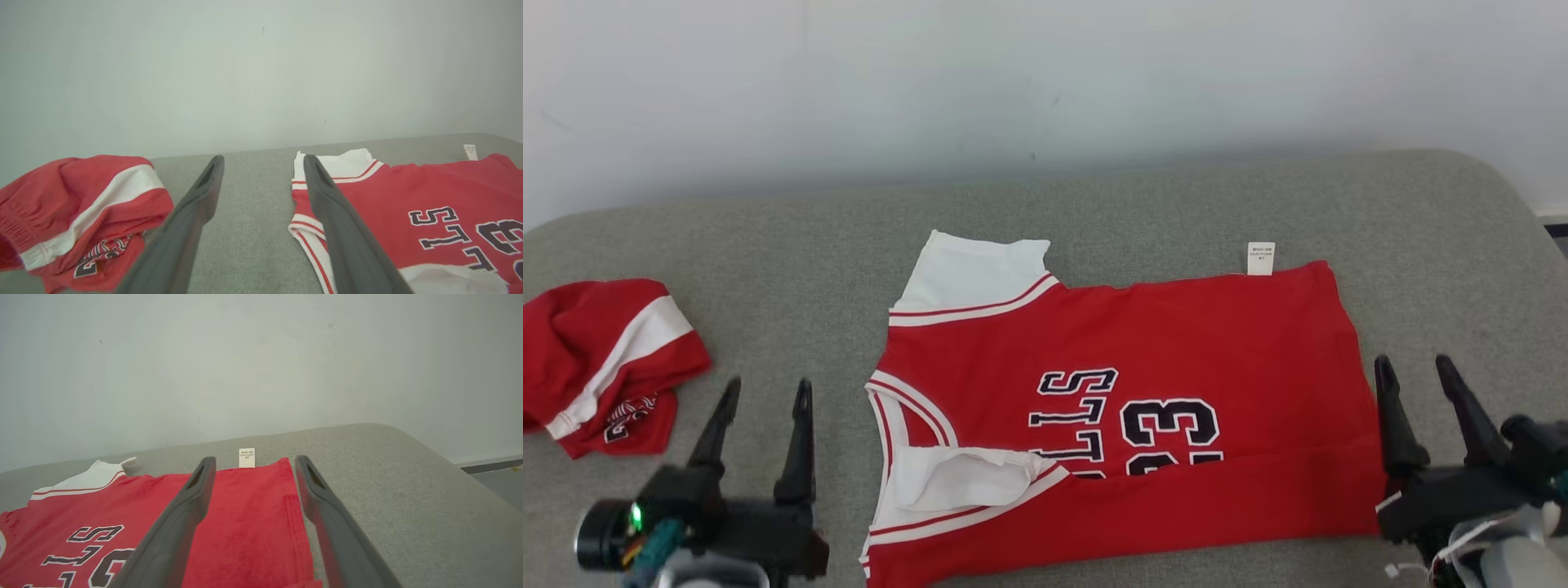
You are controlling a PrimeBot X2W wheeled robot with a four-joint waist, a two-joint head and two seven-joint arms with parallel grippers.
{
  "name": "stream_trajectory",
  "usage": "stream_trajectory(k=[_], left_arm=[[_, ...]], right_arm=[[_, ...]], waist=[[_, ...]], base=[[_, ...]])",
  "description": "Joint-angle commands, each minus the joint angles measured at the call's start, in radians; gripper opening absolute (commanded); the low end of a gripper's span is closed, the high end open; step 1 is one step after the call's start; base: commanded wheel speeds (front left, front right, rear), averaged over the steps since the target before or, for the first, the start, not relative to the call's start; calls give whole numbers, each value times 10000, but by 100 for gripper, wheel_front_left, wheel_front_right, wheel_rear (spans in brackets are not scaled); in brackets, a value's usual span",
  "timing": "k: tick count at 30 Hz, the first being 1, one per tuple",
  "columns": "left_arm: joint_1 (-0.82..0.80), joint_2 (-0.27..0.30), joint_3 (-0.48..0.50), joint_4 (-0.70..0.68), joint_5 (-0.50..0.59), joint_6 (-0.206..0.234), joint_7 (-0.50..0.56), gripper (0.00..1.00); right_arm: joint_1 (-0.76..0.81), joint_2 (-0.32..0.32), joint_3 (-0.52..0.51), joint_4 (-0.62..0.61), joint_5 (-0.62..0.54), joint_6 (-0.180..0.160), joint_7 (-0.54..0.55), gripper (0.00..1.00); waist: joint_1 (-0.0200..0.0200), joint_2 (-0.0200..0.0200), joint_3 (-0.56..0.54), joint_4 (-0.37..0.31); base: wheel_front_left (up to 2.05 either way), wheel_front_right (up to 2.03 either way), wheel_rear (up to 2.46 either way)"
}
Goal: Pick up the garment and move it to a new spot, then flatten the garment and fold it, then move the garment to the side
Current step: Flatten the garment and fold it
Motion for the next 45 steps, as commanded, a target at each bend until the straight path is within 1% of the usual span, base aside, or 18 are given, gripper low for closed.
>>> stream_trajectory(k=[1,6,7,12,14,15,22,25,29,35,40,45], left_arm=[[-696,198,-150,157,3,-43,95,100],[-2991,741,-828,803,-342,-101,618,100],[-3932,998,-1281,1159,-505,-102,867,100],[-6187,1513,-2320,2096,-1113,-92,1608,100],[-6974,1676,-2732,2509,-1325,-93,1826,100],[-6974,1676,-2732,2509,-1325,-93,1826,100],[-9257,2206,-4280,4142,-2293,-95,2714,100],[-9893,2376,-4971,4741,-2573,-95,2952,100],[-10463,2399,-5630,5530,-3143,-95,3431,100],[-10992,2524,-6456,6272,-3729,-94,3792,100],[-11369,2579,-6909,6810,-4092,-95,3950,100],[-11607,2331,-7084,7161,-4747,-96,4141,100]], right_arm=[[-508,-164,96,171,110,-25,85,100],[-2271,-680,571,1023,709,-25,675,100],[-3002,-952,742,1469,885,-25,946,100],[-4768,-1361,1246,2684,1078,-25,1622,100],[-5443,-1418,1485,3123,1142,-25,1770,100],[-5443,-1418,1485,3123,1142,-25,1770,100],[-7436,-1305,2425,4564,1322,-25,2059,100],[-8029,-1167,2813,5088,1461,-25,1983,100],[-8603,-1044,3423,5757,1652,-25,2063,100],[-9242,-869,4184,6397,1956,-25,1882,100],[-9669,-780,4694,6788,2242,-25,1707,100],[-10021,-722,5196,7146,2490,-25,1720,100]], waist=[[0,0,574,-217],[0,0,1729,-413],[0,0,2176,-464],[0,0,3243,-634],[0,0,3599,-722],[0,0,3599,-722],[0,0,4551,-1063],[0,0,4745,-1189],[0,0,4863,-1261],[0,0,4948,-1303],[0,0,5045,-1385],[0,0,5104,-1454]], base=[[0,0,0],[0,0,0],[0,0,0],[0,0,0],[0,0,0],[0,0,0],[0,0,0],[0,0,0],[0,0,0],[0,0,0],[0,0,0],[0,0,0]])
